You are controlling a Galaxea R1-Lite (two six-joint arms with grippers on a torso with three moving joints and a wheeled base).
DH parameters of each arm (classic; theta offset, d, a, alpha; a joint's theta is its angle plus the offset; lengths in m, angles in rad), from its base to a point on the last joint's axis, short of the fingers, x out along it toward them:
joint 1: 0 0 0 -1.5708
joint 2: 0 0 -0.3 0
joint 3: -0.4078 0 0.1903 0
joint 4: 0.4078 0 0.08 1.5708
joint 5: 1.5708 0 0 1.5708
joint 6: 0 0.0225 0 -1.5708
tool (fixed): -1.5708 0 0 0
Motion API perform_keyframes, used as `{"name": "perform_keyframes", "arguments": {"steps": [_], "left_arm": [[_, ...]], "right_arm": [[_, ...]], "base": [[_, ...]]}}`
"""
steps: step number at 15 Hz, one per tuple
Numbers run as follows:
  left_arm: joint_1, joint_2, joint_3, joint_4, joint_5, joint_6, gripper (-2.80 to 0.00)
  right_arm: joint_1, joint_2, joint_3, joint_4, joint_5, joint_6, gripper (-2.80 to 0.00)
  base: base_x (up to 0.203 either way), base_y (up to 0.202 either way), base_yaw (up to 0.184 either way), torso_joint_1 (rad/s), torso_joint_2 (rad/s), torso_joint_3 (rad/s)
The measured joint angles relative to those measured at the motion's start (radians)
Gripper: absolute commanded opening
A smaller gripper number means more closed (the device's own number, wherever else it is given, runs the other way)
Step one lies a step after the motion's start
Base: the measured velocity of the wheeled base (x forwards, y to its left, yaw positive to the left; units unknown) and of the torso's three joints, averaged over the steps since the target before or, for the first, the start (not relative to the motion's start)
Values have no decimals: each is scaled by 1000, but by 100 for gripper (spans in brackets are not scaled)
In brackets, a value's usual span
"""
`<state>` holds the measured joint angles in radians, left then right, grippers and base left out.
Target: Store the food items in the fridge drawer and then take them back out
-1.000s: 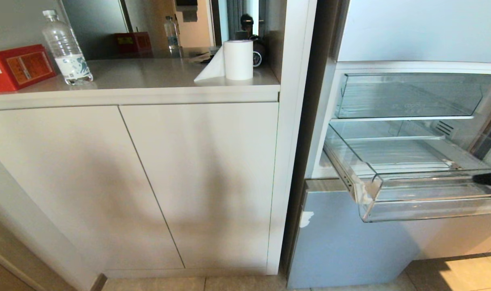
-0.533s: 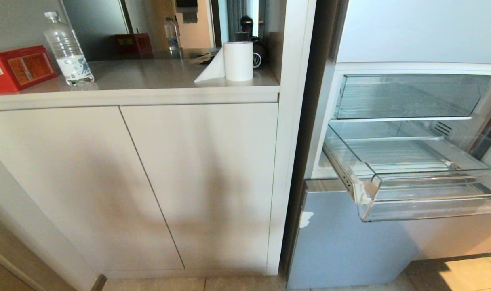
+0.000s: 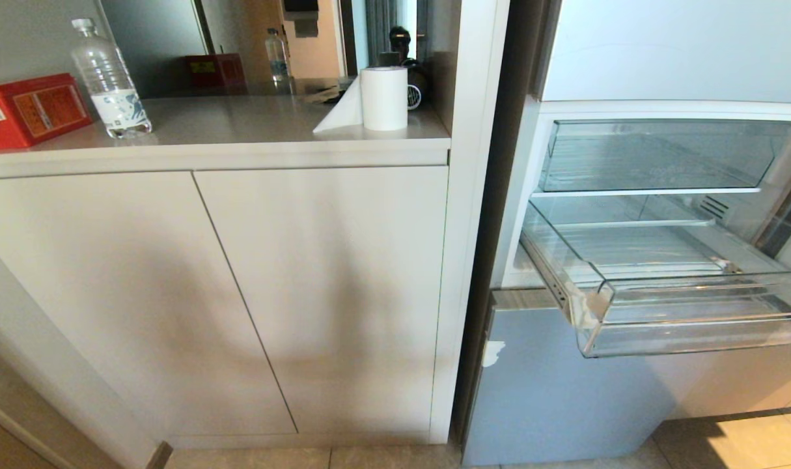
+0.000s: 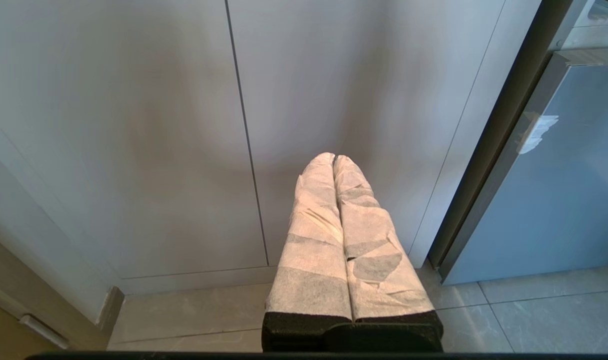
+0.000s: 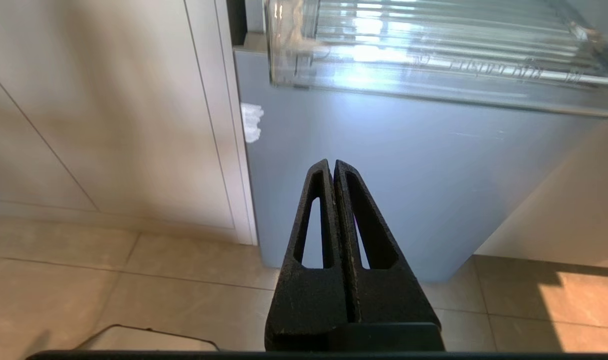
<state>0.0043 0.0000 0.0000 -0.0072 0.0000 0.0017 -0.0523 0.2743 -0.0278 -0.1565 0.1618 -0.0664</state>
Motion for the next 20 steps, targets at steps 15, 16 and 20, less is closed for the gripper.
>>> {"name": "perform_keyframes", "arguments": {"steps": [15,16,20], "left_arm": [[0,0,0,0,0,0,-280],[0,0,0,0,0,-1,-280],[0,0,0,0,0,0,-280]], "right_arm": [[46,-275,28,165,-155,-20,-280],[46,-275,28,166,-155,-20,-280],[46,-275,28,166,-157,-13,-280]], "base": [[0,2,-29,0,1,0],[0,4,-182,7,2,2],[-3,9,-176,2,1,4]]}}
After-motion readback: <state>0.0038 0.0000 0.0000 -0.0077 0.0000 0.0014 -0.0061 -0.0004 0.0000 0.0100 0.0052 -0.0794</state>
